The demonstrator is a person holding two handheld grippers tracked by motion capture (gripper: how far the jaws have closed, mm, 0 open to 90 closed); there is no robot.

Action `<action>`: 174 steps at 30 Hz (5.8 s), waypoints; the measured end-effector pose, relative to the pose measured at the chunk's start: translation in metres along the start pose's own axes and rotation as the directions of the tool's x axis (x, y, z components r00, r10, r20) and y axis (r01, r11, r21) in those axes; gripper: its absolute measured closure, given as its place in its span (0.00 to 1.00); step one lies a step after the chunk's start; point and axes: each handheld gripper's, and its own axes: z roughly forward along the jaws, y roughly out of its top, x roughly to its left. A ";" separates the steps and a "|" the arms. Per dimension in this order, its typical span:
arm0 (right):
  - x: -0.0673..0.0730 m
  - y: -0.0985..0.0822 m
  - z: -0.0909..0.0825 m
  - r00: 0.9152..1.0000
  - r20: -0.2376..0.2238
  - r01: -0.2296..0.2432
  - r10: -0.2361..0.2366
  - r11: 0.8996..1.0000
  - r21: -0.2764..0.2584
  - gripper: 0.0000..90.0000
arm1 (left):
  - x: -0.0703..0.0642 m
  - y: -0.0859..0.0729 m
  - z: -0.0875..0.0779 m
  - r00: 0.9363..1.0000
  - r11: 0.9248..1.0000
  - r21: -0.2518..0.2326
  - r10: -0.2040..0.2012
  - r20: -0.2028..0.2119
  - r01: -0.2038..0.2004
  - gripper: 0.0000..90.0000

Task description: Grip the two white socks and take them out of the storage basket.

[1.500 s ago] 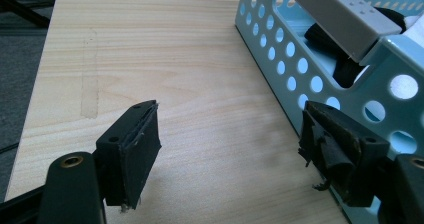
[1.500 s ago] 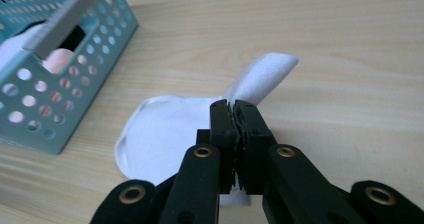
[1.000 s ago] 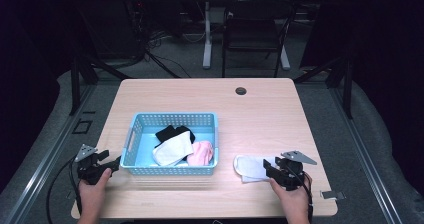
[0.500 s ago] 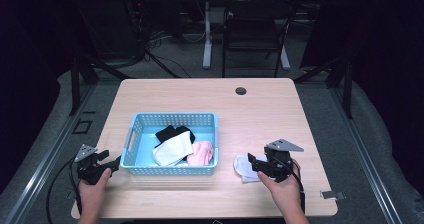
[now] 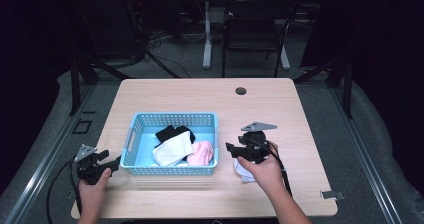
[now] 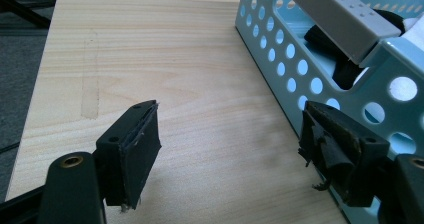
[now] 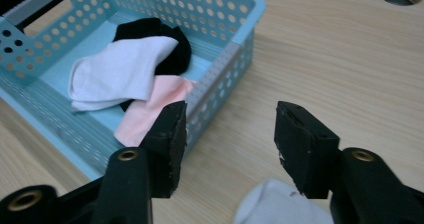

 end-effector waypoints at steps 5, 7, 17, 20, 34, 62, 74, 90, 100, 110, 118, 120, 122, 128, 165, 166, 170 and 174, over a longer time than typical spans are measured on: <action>0.010 0.018 0.012 1.000 -0.019 0.013 -0.013 1.000 0.015 0.57 | 0.000 0.000 0.000 1.000 1.000 -0.001 0.000 0.000 0.000 0.27; 0.016 0.026 0.019 0.999 -0.028 0.025 -0.023 0.999 0.039 0.58 | 0.000 0.000 0.000 1.000 1.000 -0.002 0.000 0.000 0.000 0.27; 0.044 0.054 0.062 0.997 -0.049 0.065 -0.057 0.981 0.182 0.70 | 0.000 0.000 0.000 1.000 1.000 -0.003 -0.001 0.002 0.001 0.27; 0.052 0.060 0.080 0.997 -0.055 0.065 -0.054 0.970 0.234 0.72 | 0.000 0.000 0.001 1.000 1.000 -0.013 -0.002 0.001 0.002 0.27; 0.068 0.072 0.128 0.999 -0.052 0.036 -0.018 0.927 0.373 0.76 | 0.001 0.000 0.000 1.000 1.000 -0.006 0.001 0.005 -0.001 0.27; 0.080 0.067 0.143 0.991 -0.130 0.085 -0.031 0.896 0.435 0.98 | 0.001 0.000 0.001 1.000 1.000 -0.015 -0.006 0.007 0.006 0.27; 0.110 0.053 0.099 0.965 -0.136 0.239 -0.223 0.964 0.118 0.99 | 0.000 0.000 0.001 1.000 1.000 -0.016 -0.004 0.004 0.004 0.27; 0.107 0.058 0.038 0.968 -0.116 0.201 -0.220 0.967 -0.158 0.99 | 0.001 0.000 0.000 1.000 1.000 -0.005 0.000 0.000 0.000 0.27; 0.097 0.060 0.008 0.971 -0.122 0.173 -0.204 0.959 -0.226 0.99 | 0.000 0.000 0.002 1.000 1.000 -0.004 -0.001 -0.003 0.001 0.27; 0.094 0.064 -0.033 0.966 -0.117 0.193 -0.230 0.944 -0.266 0.99 | 0.001 0.000 0.002 1.000 1.000 0.006 0.003 0.000 -0.003 0.27; 0.083 0.064 -0.063 0.967 -0.077 0.217 -0.245 0.940 -0.264 0.99 | 0.000 0.000 0.001 1.000 1.000 0.004 0.000 -0.003 0.000 0.27; 0.077 0.062 -0.074 0.969 -0.063 0.216 -0.240 0.942 -0.257 0.99 | 0.000 0.000 0.001 1.000 1.000 0.003 0.000 -0.002 0.000 0.27; 0.071 0.059 -0.081 0.972 -0.055 0.210 -0.231 0.946 -0.248 0.99 | 0.001 0.000 0.001 1.000 1.000 0.005 0.001 -0.002 -0.001 0.27; 0.056 0.048 -0.098 0.976 -0.009 0.211 -0.219 0.951 -0.227 0.99 | 0.000 0.000 0.001 1.000 1.000 0.002 0.002 -0.003 -0.002 0.27; -0.026 -0.063 -0.056 0.993 0.115 -0.012 0.016 0.999 -0.039 0.99 | 0.000 0.000 0.000 1.000 1.000 0.006 0.004 -0.007 -0.004 0.27; -0.031 -0.068 -0.055 0.992 0.121 -0.029 0.032 0.999 -0.027 0.99 | 0.000 0.000 0.000 1.000 1.000 0.007 0.005 -0.007 -0.005 0.27; -0.048 -0.086 -0.052 0.984 0.152 -0.094 0.095 0.995 -0.010 0.98 | -0.001 -0.001 0.001 1.000 1.000 0.003 0.006 -0.008 -0.006 0.27; -0.060 -0.096 -0.050 0.976 0.168 -0.141 0.139 0.990 0.001 0.98 | -0.001 -0.001 0.001 1.000 1.000 0.002 0.005 -0.009 -0.005 0.27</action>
